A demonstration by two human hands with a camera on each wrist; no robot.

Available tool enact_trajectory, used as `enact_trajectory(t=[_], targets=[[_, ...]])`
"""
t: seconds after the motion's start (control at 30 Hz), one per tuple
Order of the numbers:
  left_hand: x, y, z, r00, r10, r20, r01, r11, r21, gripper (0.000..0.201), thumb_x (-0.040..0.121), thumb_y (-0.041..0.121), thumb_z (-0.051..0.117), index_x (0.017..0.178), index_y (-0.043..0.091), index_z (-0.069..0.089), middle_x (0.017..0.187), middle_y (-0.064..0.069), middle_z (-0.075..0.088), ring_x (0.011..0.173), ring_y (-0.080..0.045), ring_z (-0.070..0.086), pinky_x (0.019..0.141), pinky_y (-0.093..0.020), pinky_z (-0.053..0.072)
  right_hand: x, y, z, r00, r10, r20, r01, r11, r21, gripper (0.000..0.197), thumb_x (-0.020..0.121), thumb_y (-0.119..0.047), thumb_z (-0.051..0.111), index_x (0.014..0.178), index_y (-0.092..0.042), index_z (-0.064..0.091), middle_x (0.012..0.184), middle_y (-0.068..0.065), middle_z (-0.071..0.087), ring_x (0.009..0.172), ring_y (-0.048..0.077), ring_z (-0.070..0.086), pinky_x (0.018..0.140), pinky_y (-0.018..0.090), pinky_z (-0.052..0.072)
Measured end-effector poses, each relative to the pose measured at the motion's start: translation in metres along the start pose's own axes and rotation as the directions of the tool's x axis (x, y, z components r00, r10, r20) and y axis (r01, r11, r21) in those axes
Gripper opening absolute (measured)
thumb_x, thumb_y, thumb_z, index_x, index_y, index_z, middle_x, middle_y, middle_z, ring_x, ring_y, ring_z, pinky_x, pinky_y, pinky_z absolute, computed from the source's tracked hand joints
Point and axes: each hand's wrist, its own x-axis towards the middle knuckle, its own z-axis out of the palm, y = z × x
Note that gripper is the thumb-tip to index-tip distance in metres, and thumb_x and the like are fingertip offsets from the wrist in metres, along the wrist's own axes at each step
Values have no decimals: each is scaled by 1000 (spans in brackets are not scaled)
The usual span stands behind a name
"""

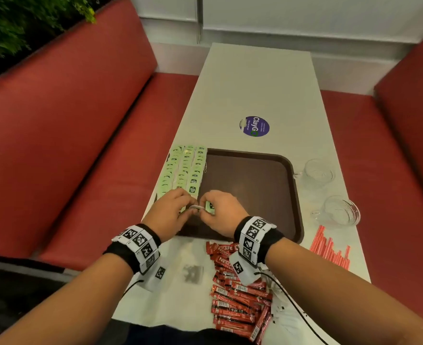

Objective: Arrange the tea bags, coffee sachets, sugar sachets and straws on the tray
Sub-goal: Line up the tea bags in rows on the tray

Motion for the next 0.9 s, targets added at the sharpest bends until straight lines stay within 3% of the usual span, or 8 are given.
enact_trajectory(t=[0.07,0.2,0.3,0.43,0.6,0.67,0.77,0.9], targets=[[3,0,1,999,9,-45,-12,998,-59,8,90,19,70,97,23,70,95,15,57,82,4,47,74,-18,39,2,3,-1,1000,20,4,-20,999,28,16,88,-32,65,101,-23,66,98,-4,63,89,17,58,79,32,48],[12,-1,-2,997,-15,-82,4,992,-127,6,89,21,72,93,25,70,92,15,63,81,-9,56,74,-27,48,8,8,2,999,43,7,-44,996,76,1,88,-29,64,88,-30,63,85,-9,57,83,17,57,75,34,48],[21,-7,-4,994,-105,-27,101,989,-111,6,92,27,68,97,25,70,87,11,65,80,-10,58,75,-30,48,11,9,2,996,90,26,-91,994,58,9,89,-28,63,96,-25,65,90,-6,61,84,18,59,74,32,47],[38,-25,0,955,-291,55,292,956,-14,10,95,32,63,94,23,68,71,8,61,69,-16,56,68,-32,49,10,16,2,979,198,45,-202,974,106,12,91,-27,58,103,-26,54,95,0,65,71,16,60,66,31,47],[60,-47,14,868,-440,230,424,898,121,19,92,36,67,106,24,70,88,7,68,85,-16,63,78,-31,52,3,16,-5,968,233,93,-249,939,239,10,98,-24,44,100,-18,52,80,0,60,69,17,54,63,32,41],[67,-51,16,864,-460,206,436,887,151,22,90,39,68,108,26,70,93,8,69,91,-16,63,83,-32,53,1,17,-8,971,226,81,-239,934,266,14,101,-18,36,101,-13,49,78,1,57,70,19,51,65,34,40],[74,-54,17,870,-469,150,436,875,210,19,89,42,68,103,29,68,85,15,65,87,-13,61,79,-30,51,2,18,-11,973,222,71,-233,937,261,10,100,-10,35,105,-11,44,75,0,52,62,16,46,59,32,37],[75,-52,18,876,-469,111,437,870,229,23,87,44,69,100,29,56,81,11,62,84,-17,62,73,-31,49,5,20,-10,969,237,64,-245,937,250,20,95,-8,45,112,-18,40,91,5,58,72,20,56,64,34,45]])
